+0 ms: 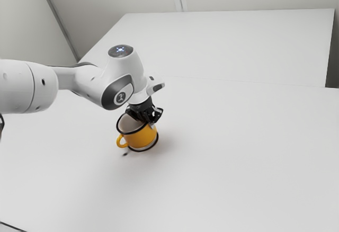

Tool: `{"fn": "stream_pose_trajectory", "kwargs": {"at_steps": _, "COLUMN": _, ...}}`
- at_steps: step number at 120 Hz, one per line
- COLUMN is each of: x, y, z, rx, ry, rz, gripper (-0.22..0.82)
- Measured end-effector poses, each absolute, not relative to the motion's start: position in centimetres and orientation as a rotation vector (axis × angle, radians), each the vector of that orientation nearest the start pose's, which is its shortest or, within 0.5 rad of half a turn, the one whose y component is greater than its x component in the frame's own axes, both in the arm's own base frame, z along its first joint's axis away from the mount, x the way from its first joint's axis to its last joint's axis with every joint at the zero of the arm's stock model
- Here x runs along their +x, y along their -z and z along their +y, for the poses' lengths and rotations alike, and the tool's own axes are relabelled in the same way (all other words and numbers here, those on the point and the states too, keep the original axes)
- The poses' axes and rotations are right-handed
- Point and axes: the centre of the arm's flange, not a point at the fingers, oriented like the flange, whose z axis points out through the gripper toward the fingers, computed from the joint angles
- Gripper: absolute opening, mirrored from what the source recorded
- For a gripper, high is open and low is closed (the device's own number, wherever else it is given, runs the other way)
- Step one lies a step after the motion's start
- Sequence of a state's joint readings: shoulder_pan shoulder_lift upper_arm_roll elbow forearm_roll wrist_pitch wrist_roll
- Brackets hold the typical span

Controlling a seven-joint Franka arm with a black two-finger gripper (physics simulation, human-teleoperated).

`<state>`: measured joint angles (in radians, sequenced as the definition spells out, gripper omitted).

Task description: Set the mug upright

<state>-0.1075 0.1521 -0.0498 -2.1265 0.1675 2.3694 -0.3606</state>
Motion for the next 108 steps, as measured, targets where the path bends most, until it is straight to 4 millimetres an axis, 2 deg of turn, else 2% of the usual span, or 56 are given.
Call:
{"fn": "stream_pose_trajectory", "kwargs": {"at_steps": 15, "x": 56.6, "y": -34.5, "z": -8.7, "rx": -3.053, "ry": 0.174, "rz": -0.148, "gripper": -0.08}}
{"fn": "stream_pose_trajectory", "kwargs": {"at_steps": 38, "x": 56.6, "y": -34.6, "z": -8.8, "rx": -3.062, "ry": 0.175, "rz": -0.146, "gripper": 0.23}}
{"fn": "stream_pose_trajectory", "kwargs": {"at_steps": 56, "x": 56.7, "y": -36.7, "z": -8.7, "rx": -3.065, "ry": 0.23, "rz": -0.145, "gripper": 0.4}}
{"fn": "stream_pose_trajectory", "kwargs": {"at_steps": 71, "x": 56.5, "y": -40.5, "z": -9.1, "rx": -3.067, "ry": 0.299, "rz": -0.135, "gripper": 0.48}}
{"fn": "stream_pose_trajectory", "kwargs": {"at_steps": 85, "x": 58.9, "y": -47.1, "z": -9.6, "rx": -3.071, "ry": 0.348, "rz": -0.131, "gripper": 0.52}}
{"fn": "stream_pose_trajectory", "kwargs": {"at_steps": 108, "x": 61.1, "y": -55.4, "z": -3.6, "rx": -3.06, "ry": 0.347, "rz": -0.175, "gripper": 0.56}}
